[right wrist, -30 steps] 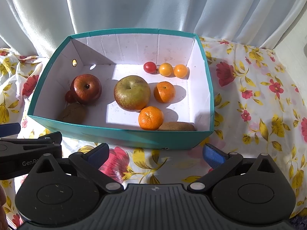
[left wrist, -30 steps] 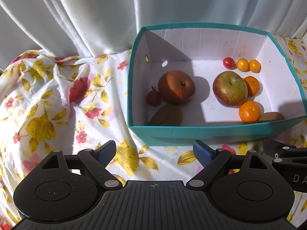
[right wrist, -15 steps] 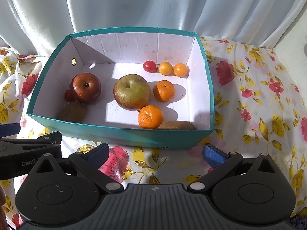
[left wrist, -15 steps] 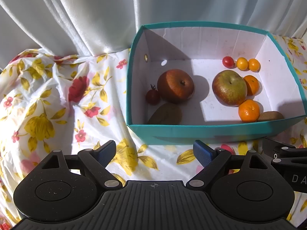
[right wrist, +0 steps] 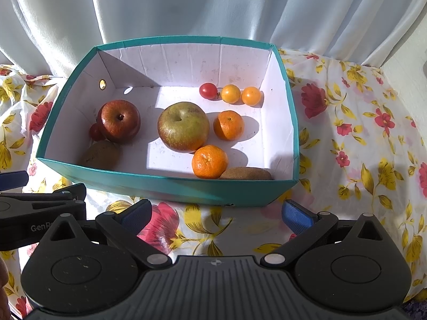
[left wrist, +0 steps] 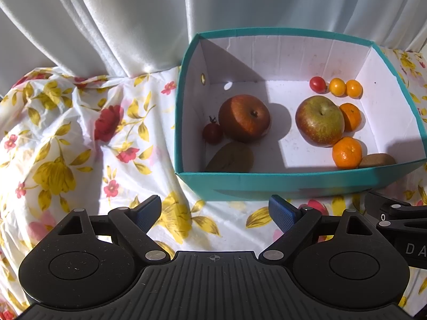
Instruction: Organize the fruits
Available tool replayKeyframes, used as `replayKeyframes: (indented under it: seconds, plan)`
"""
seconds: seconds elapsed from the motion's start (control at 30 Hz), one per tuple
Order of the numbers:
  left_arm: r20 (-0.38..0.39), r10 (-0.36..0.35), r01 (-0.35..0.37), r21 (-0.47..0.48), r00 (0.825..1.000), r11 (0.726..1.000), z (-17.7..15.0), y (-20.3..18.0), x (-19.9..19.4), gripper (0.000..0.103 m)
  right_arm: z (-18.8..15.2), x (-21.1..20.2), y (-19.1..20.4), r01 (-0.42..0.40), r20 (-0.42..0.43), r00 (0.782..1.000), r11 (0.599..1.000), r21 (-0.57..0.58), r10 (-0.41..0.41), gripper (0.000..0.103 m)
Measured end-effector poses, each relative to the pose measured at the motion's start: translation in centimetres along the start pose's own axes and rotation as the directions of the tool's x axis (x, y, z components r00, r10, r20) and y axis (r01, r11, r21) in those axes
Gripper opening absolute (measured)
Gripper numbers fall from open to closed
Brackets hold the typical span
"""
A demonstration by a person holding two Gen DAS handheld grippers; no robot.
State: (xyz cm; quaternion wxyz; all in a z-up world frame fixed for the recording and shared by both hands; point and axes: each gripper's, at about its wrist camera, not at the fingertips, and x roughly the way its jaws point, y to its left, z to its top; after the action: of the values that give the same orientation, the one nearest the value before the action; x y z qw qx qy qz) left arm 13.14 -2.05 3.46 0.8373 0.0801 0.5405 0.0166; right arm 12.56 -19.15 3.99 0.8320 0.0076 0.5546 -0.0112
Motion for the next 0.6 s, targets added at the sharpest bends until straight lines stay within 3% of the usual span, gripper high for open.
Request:
replayKeyframes:
  seconds: [0.6]
  plan:
    - [-0.011, 0.003, -0.003, -0.003, 1.000, 1.000, 0.06, -0.09, 0.35, 0.092, -0.07, 0.60, 0.03, -0.001, -0.012, 1.000, 1.000, -0.009, 0.001, 0.103]
